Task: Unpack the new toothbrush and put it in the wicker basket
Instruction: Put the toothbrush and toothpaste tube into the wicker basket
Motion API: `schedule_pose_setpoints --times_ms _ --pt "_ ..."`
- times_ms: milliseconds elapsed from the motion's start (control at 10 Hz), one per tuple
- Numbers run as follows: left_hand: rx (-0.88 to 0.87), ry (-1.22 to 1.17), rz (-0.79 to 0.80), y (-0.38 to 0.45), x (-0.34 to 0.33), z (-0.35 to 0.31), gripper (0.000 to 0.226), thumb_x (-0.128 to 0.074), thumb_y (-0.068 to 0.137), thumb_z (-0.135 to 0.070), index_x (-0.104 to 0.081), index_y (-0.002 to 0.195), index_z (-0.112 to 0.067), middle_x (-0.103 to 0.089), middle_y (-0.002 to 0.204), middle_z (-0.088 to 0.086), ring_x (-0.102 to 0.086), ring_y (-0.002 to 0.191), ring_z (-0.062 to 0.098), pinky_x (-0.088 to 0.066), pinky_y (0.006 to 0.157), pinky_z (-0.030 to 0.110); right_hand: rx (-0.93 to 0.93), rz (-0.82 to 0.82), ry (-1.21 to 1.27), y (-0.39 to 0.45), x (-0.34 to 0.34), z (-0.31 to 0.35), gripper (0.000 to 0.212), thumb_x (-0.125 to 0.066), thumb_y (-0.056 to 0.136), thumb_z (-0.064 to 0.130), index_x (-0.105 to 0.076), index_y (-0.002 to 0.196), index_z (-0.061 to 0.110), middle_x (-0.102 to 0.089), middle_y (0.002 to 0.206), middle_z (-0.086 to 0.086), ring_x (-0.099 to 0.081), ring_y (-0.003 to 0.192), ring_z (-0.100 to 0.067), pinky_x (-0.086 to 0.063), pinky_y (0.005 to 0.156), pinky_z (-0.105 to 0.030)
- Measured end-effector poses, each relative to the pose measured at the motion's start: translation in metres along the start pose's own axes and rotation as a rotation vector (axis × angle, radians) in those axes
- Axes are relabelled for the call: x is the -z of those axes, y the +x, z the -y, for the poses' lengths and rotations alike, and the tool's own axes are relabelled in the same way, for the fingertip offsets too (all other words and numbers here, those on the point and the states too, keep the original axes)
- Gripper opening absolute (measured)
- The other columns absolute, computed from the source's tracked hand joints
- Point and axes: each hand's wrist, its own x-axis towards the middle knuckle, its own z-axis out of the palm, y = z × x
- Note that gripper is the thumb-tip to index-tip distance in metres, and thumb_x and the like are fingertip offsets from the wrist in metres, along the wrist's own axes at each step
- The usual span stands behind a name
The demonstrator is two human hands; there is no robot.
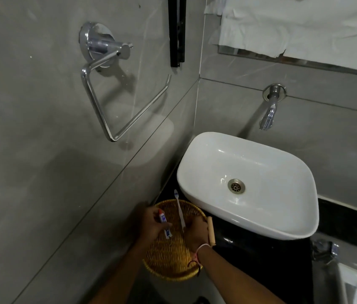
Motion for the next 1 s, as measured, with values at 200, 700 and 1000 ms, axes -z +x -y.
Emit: schedule_pose_setpoints --times_ms 200,700,1000 --pt "-0.048 0.156 -0.086 0.008 -0.012 0.007 0.034 -0.084 0.073 0.000 -0.071 0.104 0.002 -0.076 0.106 0.022 -0.073 0.099 0.033 -0.060 0.086 0.043 0.131 -0.057 -0.029 -0.009 0.003 0.004 0.031 -0.066 0.086 0.016 -0.055 0.112 0.003 -0.064 0.117 -0.020 -0.061 0.109 -0.036 -0.052 0.092 -0.040" --pt "-0.059 0.338 -0.219 0.005 -0.036 0.028 0.027 -0.072 0.088 -0.013 -0.066 0.110 0.002 -0.073 0.113 0.020 -0.070 0.107 0.033 -0.059 0.088 0.038 0.352 -0.031 -0.177 -0.015 0.024 -0.002 0.042 -0.066 0.087 0.018 -0.051 0.125 0.011 -0.058 0.132 -0.014 -0.049 0.126 -0.030 -0.037 0.115 -0.040" --pt "-0.491 0.529 -0.241 -0.014 -0.028 0.010 0.042 -0.061 0.096 -0.027 -0.061 0.133 -0.007 -0.064 0.135 0.017 -0.060 0.127 0.034 -0.047 0.109 0.045 0.469 -0.156 -0.422 -0.034 0.040 -0.003 0.038 -0.060 0.086 0.016 -0.050 0.123 0.017 -0.054 0.125 -0.008 -0.055 0.110 -0.029 -0.055 0.088 -0.041"
